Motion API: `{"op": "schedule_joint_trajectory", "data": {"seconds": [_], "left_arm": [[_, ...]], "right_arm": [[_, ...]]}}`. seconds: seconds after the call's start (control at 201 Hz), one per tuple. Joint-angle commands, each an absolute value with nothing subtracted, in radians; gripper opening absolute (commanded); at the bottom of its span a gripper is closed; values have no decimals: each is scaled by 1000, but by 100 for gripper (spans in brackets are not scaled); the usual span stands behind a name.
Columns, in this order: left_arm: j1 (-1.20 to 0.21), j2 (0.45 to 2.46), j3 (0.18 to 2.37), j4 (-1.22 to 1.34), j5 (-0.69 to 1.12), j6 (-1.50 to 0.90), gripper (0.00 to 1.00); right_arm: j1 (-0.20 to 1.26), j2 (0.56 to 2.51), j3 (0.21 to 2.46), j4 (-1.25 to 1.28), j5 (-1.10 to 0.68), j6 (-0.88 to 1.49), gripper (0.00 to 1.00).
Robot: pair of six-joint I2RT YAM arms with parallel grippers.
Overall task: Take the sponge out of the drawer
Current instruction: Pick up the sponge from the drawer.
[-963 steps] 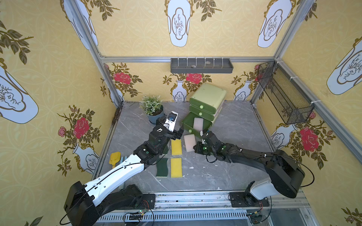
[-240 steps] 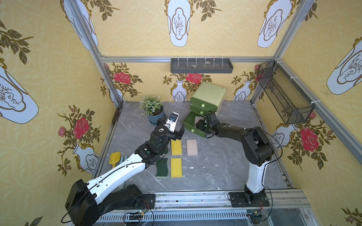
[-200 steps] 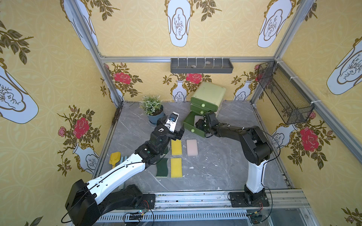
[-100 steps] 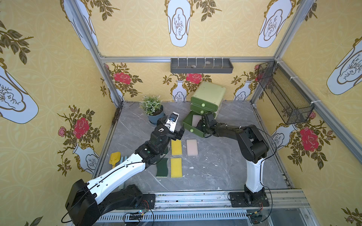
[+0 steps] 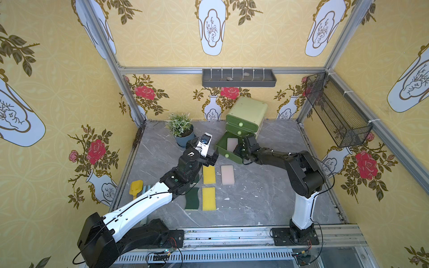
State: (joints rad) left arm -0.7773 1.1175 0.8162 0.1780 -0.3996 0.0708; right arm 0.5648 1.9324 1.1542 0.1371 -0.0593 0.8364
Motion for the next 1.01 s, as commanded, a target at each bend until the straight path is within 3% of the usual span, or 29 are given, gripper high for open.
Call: {"op": "schedule_joint_trajectory", "data": {"seconds": [0.0,0.259,0.289,0.368,0.443,0.597,1.001], "left_arm": [[-776,1118,810,210,-400,74,100],[-776,1117,810,210,-400,74,100],[-776,1117,810,210,-400,75,100],[-776,1117,810,210,-400,75,100],[-776,1118,810,211,-400,75,100],[-776,1118,810,211,-400,75,100],[-776,1118,810,210,-400,75,100]], "right_arm": [[565,1909,1147,195,-65,851,0],[566,1882,1140,194,-45,844,0],[565,1884,1141,190,-39,843,9],[565,1894,1145,174,-23,837,45],[566,1909,1157,154,-8,836,53],[568,1938,1173,131,20,831,58],[565,2019,1216,124,20,839,56]]}}
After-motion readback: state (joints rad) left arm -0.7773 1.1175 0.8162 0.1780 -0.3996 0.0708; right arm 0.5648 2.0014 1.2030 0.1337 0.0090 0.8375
